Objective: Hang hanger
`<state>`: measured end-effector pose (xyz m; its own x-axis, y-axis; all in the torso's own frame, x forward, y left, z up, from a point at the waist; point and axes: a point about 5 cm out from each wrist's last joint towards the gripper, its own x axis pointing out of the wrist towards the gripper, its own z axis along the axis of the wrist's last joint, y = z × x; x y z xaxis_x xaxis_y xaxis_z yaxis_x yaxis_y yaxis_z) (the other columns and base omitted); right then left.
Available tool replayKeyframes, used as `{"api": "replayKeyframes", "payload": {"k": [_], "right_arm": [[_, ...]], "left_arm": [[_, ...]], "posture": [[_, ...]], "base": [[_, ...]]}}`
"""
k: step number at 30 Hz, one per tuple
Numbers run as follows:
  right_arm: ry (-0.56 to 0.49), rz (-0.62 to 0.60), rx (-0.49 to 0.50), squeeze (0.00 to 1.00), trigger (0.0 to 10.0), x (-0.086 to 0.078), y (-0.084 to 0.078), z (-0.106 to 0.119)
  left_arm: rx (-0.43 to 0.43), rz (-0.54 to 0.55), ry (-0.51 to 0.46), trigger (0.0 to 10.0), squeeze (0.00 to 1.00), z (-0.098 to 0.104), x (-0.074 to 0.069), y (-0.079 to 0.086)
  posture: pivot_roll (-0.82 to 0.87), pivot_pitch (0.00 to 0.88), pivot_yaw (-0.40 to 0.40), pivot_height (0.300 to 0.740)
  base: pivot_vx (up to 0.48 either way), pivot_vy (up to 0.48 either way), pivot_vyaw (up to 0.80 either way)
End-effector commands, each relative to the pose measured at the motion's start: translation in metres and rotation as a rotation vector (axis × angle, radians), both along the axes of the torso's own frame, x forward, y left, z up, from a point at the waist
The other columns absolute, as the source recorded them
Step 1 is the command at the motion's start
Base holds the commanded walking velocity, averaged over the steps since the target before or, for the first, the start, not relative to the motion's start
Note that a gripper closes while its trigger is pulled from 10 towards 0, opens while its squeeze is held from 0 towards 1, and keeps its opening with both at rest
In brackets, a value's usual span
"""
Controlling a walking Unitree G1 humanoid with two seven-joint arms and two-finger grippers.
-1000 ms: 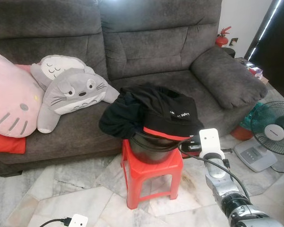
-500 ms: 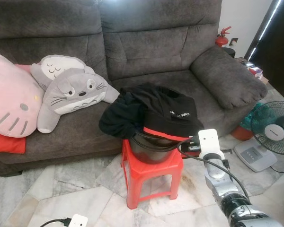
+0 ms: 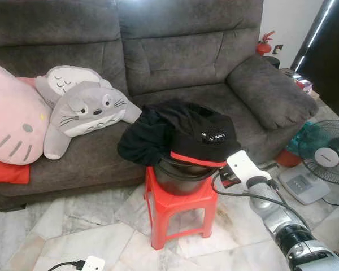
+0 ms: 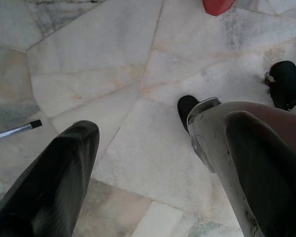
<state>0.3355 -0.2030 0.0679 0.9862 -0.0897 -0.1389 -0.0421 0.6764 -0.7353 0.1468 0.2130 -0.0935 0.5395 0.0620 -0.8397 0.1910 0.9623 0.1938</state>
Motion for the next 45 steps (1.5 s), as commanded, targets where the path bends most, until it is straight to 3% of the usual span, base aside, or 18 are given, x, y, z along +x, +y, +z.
{"api": "replayKeyframes", "payload": {"k": [1, 4, 6, 7, 9, 11, 19, 23, 24, 25, 26, 30, 32, 33, 35, 43, 45], "right_arm": [[0.002, 0.043, -0.056, 0.00, 10.0, 0.005, 0.003, 0.008], [0.015, 0.081, -0.101, 0.00, 10.0, 0.007, 0.006, 0.012], [0.005, 0.073, -0.073, 0.00, 10.0, 0.008, 0.006, 0.016], [-0.004, 0.046, 0.015, 0.00, 10.0, 0.009, 0.007, 0.019], [-0.029, -0.027, 0.281, 0.00, 10.0, 0.012, 0.009, 0.027], [-0.041, -0.050, 0.409, 0.00, 10.0, 0.014, 0.010, 0.033], [-0.053, -0.041, 0.500, 0.00, 10.0, 0.016, 0.014, 0.048], [-0.108, -0.061, 0.565, 0.00, 10.0, 0.015, 0.013, 0.055], [-0.125, -0.057, 0.584, 0.00, 5.8, 0.014, 0.014, 0.057], [-0.137, -0.055, 0.598, 0.00, 5.8, 0.014, 0.014, 0.058], [-0.149, -0.053, 0.607, 0.00, 0.0, 0.013, 0.014, 0.059], [-0.200, -0.041, 0.712, 0.00, 0.0, 0.006, 0.020, 0.060], [-0.190, -0.053, 0.810, 0.00, 0.0, 0.002, 0.023, 0.055], [-0.155, -0.067, 0.939, 0.00, 0.0, -0.002, 0.028, 0.046], [-0.102, -0.092, 1.090, 0.00, 0.0, -0.005, 0.033, 0.036], [-0.044, -0.137, 1.299, 0.00, 0.0, -0.008, 0.037, 0.022], [-0.022, -0.143, 1.421, 0.00, 0.0, -0.009, 0.038, 0.019]], "left_arm": [[0.003, -0.010, 0.034, 10.0, 0.00, -0.002, -0.006, 0.002], [0.002, -0.010, 0.035, 10.0, 0.00, -0.002, -0.006, 0.002], [0.002, -0.010, 0.035, 10.0, 0.00, -0.002, -0.006, 0.002], [0.002, -0.010, 0.035, 10.0, 0.00, -0.002, -0.006, 0.002], [0.002, -0.011, 0.036, 10.0, 0.00, -0.002, -0.006, 0.002], [0.002, -0.012, 0.036, 10.0, 0.00, -0.002, -0.007, 0.002], [0.001, -0.014, 0.037, 10.0, 0.00, -0.003, -0.006, 0.002], [0.001, -0.016, 0.038, 10.0, 0.00, -0.003, -0.006, 0.002], [0.001, -0.016, 0.038, 10.0, 0.00, -0.003, -0.006, 0.002], [0.001, -0.016, 0.038, 10.0, 0.00, -0.002, -0.006, 0.002], [0.001, -0.017, 0.038, 10.0, 0.00, -0.002, -0.006, 0.002], [0.002, -0.017, 0.037, 10.0, 0.00, -0.002, -0.006, 0.002], [0.002, -0.018, 0.037, 10.0, 0.00, -0.002, -0.006, 0.002], [0.002, -0.019, 0.038, 10.0, 0.00, -0.002, -0.006, 0.002], [0.001, -0.019, 0.037, 10.0, 0.00, -0.002, -0.006, 0.002], [0.003, -0.020, 0.036, 10.0, 0.00, -0.002, -0.006, 0.002], [0.002, -0.021, 0.036, 10.0, 0.00, -0.002, -0.006, 0.002]], "posture": [[-0.05, 0.029, -0.009, 0.740], [-0.05, 0.029, -0.009, 0.740], [-0.05, 0.031, -0.007, 0.740], [-0.05, 0.031, -0.007, 0.740], [-0.05, 0.032, -0.008, 0.740], [-0.05, 0.032, -0.008, 0.740], [-0.06, 0.031, -0.009, 0.740], [-0.06, 0.031, -0.009, 0.740], [-0.06, 0.031, -0.009, 0.740], [-0.06, 0.031, -0.009, 0.740], [-0.06, 0.031, -0.009, 0.740], [-0.06, 0.031, -0.009, 0.740], [-0.06, 0.029, -0.010, 0.740], [-0.06, 0.027, -0.009, 0.740], [-0.05, 0.026, -0.009, 0.740], [-0.05, 0.025, -0.009, 0.740], [-0.05, 0.023, -0.008, 0.740]], "base": [[0.000, 0.000, 0.00], [0.000, 0.000, 0.00], [0.000, 0.000, 0.00], [0.000, 0.000, 0.00], [0.000, 0.000, 0.00], [0.000, 0.000, 0.00], [0.000, 0.000, 0.00], [0.000, 0.000, 0.00], [0.000, 0.000, 0.00], [0.000, 0.000, 0.00], [0.000, 0.000, 0.00], [0.000, 0.000, 0.00], [0.000, 0.000, 0.00], [0.000, 0.000, 0.00], [0.000, 0.000, 0.00], [0.000, 0.000, 0.00], [0.000, 0.000, 0.00]]}}
